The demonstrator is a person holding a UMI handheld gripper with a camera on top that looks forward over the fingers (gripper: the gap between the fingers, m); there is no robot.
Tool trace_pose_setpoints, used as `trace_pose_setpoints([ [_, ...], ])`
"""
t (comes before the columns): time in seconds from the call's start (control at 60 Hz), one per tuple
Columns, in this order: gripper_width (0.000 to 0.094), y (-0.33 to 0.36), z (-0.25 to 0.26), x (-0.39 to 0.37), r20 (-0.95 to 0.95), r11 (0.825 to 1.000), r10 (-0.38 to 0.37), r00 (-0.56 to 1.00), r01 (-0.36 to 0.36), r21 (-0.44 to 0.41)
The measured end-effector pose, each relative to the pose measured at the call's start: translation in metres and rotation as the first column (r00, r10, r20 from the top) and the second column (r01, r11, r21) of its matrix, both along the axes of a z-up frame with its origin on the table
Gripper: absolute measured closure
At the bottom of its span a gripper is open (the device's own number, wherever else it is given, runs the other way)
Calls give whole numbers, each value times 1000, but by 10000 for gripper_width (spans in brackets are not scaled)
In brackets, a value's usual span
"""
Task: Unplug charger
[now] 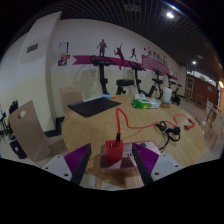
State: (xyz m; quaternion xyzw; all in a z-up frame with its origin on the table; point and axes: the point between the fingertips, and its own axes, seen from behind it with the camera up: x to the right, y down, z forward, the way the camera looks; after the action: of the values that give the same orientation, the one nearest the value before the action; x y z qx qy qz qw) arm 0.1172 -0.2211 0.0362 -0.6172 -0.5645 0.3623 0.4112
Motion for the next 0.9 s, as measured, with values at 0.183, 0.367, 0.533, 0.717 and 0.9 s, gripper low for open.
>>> trace_pose_setpoints([
  [0.183,164,-2,-8,-21,-15,998,56,998,-56,-10],
  [0.367,749,1,-6,-25,-7,998,58,998,-57,20],
  [0.533,784,14,55,-37,-130,998,68,989,-66,17],
  [0.717,785,64,166,-52,-208,998,52,977,-61,-34],
  [0.9,776,196,121,-41,-25,996,-37,999,39,81],
])
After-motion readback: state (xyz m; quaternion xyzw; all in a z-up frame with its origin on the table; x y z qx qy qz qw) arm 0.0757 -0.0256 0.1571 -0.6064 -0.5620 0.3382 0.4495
